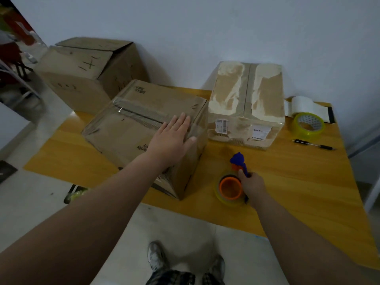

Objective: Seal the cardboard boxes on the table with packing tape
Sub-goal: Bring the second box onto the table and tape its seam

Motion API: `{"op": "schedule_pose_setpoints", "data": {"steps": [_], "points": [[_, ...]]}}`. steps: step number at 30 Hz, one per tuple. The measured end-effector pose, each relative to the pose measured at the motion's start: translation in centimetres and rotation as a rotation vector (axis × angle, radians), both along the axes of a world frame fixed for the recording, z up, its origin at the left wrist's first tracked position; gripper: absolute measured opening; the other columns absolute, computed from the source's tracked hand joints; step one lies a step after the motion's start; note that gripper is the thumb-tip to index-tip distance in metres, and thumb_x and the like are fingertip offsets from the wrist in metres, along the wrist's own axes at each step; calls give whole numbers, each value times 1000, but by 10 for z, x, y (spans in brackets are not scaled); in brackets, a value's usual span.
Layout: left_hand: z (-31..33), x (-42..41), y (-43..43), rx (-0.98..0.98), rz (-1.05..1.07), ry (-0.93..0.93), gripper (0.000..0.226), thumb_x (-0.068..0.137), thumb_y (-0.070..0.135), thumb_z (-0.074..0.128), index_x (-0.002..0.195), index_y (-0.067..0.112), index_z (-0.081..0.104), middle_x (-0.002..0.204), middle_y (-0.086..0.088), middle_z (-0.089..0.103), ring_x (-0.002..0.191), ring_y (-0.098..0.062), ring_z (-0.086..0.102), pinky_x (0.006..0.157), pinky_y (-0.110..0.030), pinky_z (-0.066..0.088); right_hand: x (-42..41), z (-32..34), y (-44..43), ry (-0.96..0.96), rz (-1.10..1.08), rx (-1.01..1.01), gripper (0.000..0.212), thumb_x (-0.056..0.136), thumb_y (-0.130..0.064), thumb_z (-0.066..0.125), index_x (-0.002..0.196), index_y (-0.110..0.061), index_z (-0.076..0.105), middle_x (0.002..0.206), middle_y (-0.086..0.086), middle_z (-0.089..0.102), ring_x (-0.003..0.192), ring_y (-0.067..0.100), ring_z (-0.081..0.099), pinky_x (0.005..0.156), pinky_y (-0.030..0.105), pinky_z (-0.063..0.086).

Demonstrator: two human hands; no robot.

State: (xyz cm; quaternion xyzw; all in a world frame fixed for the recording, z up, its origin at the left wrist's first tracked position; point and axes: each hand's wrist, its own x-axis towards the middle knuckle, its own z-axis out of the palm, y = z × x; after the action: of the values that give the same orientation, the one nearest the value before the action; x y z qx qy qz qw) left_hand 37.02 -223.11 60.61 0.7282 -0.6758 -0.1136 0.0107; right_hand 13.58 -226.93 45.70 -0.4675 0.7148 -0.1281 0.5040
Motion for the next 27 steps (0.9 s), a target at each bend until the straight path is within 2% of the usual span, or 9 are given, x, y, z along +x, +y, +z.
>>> {"op": "schedule_pose_setpoints", "data": {"steps": [2,4,6,7,10,13,18,22,27], "points": [[-1,0,0,5,2,7,64,100,47,23,151,20,-4,159,2,-9,145,-13,-9,117,-33,-5,0,-7,2,201,111,23,46,100,-43,45,126,-6,53,89,14,54,74,28,50,67,38,41],[-1,0,0,11,1,12,64,100,47,23,151,20,-4,159,3,-10,145,-13,-10,117,-33,-5,5,-3,1,354,105,-173,58,96,-44,51,140,-8,40,127,17,49,110,32,50,86,40,46],[0,1,0,10,-2,14,63,101,47,23,151,20,-4,159,3,-10,145,-13,-10,117,-33,-5,22,26,-1,33,8,-471,56,94,-41,55,141,-13,40,131,6,47,119,23,46,95,36,44],[-1,1,0,8,-4,15,63,101,47,23,151,20,-4,159,3,-9,145,-13,-10,117,-33,-5,35,48,-2,-232,-40,-469,53,93,-43,56,138,-18,43,126,-1,49,116,18,48,94,32,44],[-1,0,1,0,-5,13,63,101,47,22,151,19,-4,159,2,-9,145,-14,-9,117,-33,-5,71,96,-3,-797,-77,-39,49,83,-62,55,119,-29,51,120,5,61,111,22,58,96,38,46],[0,0,1,-10,-1,21,63,101,46,23,151,19,-3,159,2,-8,146,-14,-8,117,-33,-4,84,110,-2,-954,-97,154,48,83,-51,62,121,-26,46,112,12,65,101,24,63,86,37,50],[5,-1,1,6,-15,52,64,100,43,28,152,18,-2,159,1,-8,146,-14,-8,117,-33,-4,78,105,-5,-870,-257,-30,46,82,-8,73,123,-13,52,73,3,63,60,12,56,56,24,50],[15,12,1,100,-92,123,72,95,36,38,152,19,-3,159,2,-10,145,-11,-10,116,-30,-5,82,103,-3,-754,-237,-156,37,85,-9,71,115,-13,51,77,5,58,61,12,53,57,24,47],[12,21,11,1,-137,86,74,95,43,43,152,19,3,159,2,-5,145,-10,-6,114,-25,-5,104,86,5,-701,-258,-194,39,87,-14,69,121,-13,49,93,6,60,76,15,59,63,25,48]]}}
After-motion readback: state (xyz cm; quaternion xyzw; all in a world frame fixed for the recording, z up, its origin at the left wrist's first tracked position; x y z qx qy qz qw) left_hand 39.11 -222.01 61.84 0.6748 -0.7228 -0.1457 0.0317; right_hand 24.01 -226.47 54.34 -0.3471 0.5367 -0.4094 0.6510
